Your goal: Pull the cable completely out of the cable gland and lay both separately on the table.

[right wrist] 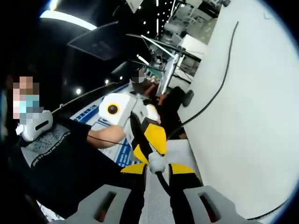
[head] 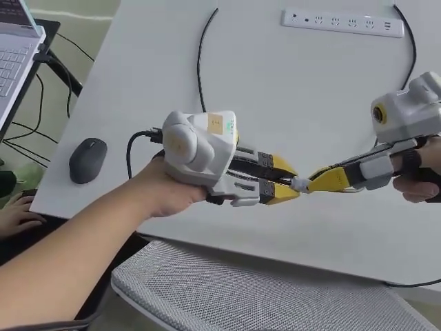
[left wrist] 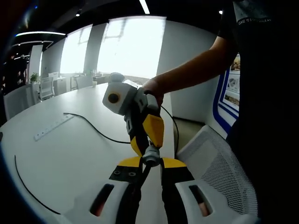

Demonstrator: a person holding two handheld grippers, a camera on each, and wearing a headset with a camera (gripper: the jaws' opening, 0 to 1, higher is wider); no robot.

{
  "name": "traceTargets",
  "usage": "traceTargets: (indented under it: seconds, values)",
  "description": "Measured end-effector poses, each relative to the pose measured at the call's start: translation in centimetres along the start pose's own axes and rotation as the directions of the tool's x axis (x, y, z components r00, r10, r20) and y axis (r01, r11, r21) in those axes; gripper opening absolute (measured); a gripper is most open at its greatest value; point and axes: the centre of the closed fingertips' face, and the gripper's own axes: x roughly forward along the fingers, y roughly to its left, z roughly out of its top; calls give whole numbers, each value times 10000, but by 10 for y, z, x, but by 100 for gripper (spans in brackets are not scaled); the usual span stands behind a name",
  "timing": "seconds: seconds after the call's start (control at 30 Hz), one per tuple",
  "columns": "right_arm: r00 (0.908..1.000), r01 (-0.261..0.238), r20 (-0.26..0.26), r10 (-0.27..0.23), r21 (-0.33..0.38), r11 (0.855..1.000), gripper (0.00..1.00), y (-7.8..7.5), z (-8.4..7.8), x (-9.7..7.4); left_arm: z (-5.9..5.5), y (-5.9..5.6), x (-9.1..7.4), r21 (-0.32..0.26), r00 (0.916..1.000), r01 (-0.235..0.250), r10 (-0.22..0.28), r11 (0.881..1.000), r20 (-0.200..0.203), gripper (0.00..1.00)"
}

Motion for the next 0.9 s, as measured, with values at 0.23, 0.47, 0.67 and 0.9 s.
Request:
traceTargets:
  seconds: [0.23,0.47,0.67,0.9]
  values:
    - [9994,-282,-192,295,613,9977,9,4,-4,0,0,-1,2,121,10000,91,-90,9999,-43,14]
    - [9974,-45,-720,45,-3,10000,8,2,-9,-1,-2,-4,4,86,9998,122,-121,9999,-148,14]
    - [9926,732,-824,-892,-1804,9809,6,1,-4,1,-3,0,1,-376,9999,59,-64,9993,-127,14]
    - [9668,1688,-963,-2367,-4543,8747,6,5,-3,3,0,-2,-2,-1025,9999,113,-115,9947,-21,14]
